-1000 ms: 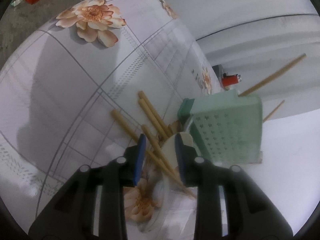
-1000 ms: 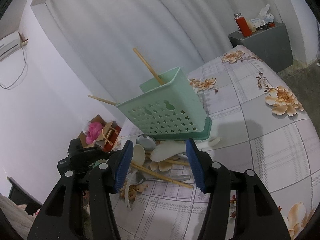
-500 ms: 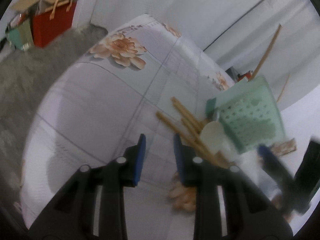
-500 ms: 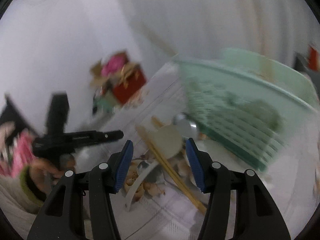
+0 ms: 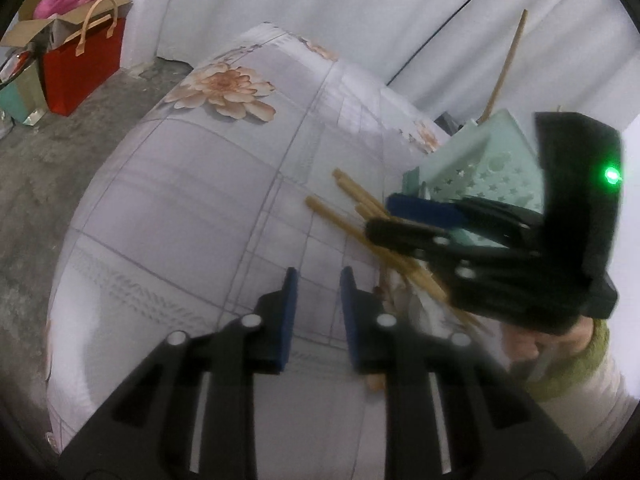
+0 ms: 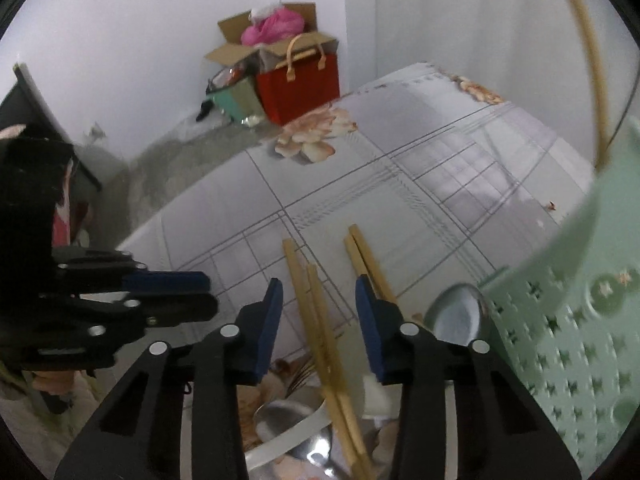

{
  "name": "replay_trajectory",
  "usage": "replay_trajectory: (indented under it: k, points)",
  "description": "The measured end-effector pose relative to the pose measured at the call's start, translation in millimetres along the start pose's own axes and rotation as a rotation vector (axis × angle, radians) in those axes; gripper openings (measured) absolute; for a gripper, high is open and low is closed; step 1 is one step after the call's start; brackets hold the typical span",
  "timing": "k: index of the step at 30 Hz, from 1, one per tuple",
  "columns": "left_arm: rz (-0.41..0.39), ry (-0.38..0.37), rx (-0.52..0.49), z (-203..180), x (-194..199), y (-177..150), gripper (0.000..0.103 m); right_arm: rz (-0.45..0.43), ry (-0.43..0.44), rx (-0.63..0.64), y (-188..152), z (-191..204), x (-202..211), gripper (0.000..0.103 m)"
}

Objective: Organize utensils
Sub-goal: 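Grasp a wooden chopstick from the pile with the right tool, then lift the chopstick toward the caddy with the right tool while the left tool grasps another chopstick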

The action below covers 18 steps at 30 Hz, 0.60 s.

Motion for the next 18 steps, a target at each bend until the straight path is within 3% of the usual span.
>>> replay_trajectory:
  k: [3,7,13,18]
  points:
    - [0.005,-0.02,0.003,-1.4,0.9,0.5,0.019,0.032,0.01,0.005,2.8,-2.8,-10.4,0.027]
    - [0.015,-0.049,0.016,-3.3,-1.4,2.1,0.019,0.042,0.046,-0.01,3.3,-6.2,-14.2,0.01]
    - [0.028,-0.082,0.05,-4.1,-5.2,5.6,0.019,-0.009,0.052,-0.037,5.1,-8.4,-2.2,0.008]
    - [0.04,-0.152,0.094,-9.7,-8.8,10.3,0.019,-0.106,0.05,-0.1,8.0,-15.0,27.7,0.006]
Point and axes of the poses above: each gripper's, at about its wrist camera, not at the fingertips, and x roughly against the way its jaws point, z to its left, y to its top, the point moved 7 cm from there along -x, roughly the way its jaws point, and after that the axes turned 10 degrees about x, right-handed, at the moved point
